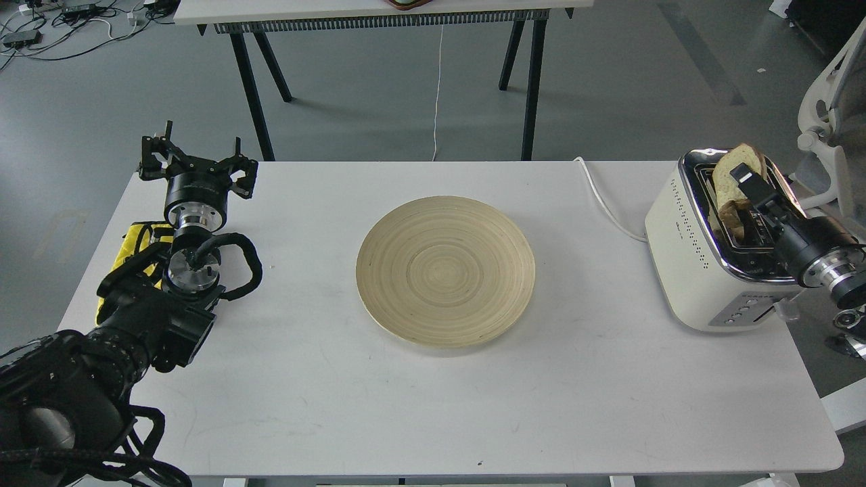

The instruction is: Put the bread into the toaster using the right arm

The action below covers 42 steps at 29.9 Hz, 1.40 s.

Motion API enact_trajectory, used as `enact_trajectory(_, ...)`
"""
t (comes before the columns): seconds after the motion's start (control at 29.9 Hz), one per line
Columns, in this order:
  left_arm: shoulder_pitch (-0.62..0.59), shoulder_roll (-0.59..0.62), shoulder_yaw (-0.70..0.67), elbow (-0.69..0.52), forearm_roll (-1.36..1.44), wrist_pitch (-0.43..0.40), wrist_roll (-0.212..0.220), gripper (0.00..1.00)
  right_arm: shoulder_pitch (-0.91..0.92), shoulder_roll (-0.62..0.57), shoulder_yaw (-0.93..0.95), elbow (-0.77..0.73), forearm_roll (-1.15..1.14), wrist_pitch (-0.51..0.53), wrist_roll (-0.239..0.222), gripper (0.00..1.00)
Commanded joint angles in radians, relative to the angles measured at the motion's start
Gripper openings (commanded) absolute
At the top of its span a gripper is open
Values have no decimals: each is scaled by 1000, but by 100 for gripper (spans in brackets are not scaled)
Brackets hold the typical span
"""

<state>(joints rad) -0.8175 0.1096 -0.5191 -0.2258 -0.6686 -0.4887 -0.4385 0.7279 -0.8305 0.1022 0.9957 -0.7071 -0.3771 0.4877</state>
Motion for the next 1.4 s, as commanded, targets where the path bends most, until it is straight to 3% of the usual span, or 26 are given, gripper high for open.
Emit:
enact_trajectory(0.0,0,-1,-1,-1,0,0,0,100,-2,-1,28,3,1,1,1,77)
enact_trajectory(0.13,0,1,-1,0,0,0,0,100,-2,-1,43,6,3,1,1,83)
enact_trajectory(0.33,0,1,-1,0,0,0,0,100,-2,-19,59,26,3,3,1,84)
enact_trajectory(0.5,0,1,1,0,-2,0,0,100,-1,-70,106,119,6,6,1,87)
enact_trajectory(0.7,0,1,1,0,0,0,0,100,2,-208,244,306,122,176,1,89)
enact_trajectory(0.84,0,-1,-1,0,0,0,0,100,7,-211,347,330,195,256,1,92)
enact_trajectory(1.14,0,1,-1,0,0,0,0,100,-14,66,422,319,405,270,1,95)
enact_trajectory(1.37,0,-1,1,-1,0,0,0,100,-70,295,448,216,571,446,1,95)
